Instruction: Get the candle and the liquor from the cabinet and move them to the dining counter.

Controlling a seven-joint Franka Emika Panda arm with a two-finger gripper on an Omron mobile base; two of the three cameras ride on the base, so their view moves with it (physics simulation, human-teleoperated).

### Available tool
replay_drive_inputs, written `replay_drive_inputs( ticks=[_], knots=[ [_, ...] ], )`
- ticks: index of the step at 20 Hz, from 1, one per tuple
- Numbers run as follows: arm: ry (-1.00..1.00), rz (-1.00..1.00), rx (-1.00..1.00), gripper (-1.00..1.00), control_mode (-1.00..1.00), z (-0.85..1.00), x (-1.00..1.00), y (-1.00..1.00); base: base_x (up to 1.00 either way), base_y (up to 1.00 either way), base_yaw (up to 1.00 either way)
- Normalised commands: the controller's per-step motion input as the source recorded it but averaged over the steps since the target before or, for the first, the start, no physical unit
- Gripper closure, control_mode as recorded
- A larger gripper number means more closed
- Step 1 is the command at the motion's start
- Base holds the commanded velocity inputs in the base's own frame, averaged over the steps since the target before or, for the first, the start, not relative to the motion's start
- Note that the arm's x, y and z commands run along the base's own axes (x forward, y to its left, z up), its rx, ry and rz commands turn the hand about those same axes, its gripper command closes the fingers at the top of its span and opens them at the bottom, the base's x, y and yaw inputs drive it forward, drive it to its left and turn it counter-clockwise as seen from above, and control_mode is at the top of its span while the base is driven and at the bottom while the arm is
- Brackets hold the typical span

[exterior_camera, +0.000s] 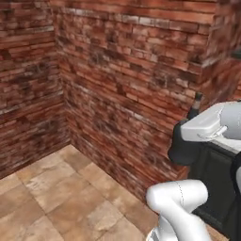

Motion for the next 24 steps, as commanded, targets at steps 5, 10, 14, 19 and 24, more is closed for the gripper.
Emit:
replay_drive_inputs(
  ticks=[5, 10, 14, 19, 24],
  knots=[
    [0.00, 0.00, 0.00, 1.00, 1.00, 0.00, 0.00, 0.00, -0.06, 0.13, 0.92],
    [0.00, 0.00, 0.00, 1.00, 1.00, 0.00, 0.00, 0.00, 0.01, 0.07, 0.96],
    [0.00, 0.00, 0.00, 1.00, 1.00, 0.00, 0.00, 0.00, 0.15, 0.08, 0.84],
    [0.00, 0.00, 0.00, 1.00, 1.00, 0.00, 0.00, 0.00, 0.63, 0.01, 0.55],
    [0.00, 0.00, 0.00, 1.00, 1.00, 0.00, 0.00, 0.00, 0.81, -0.17, 0.16]
  ],
)
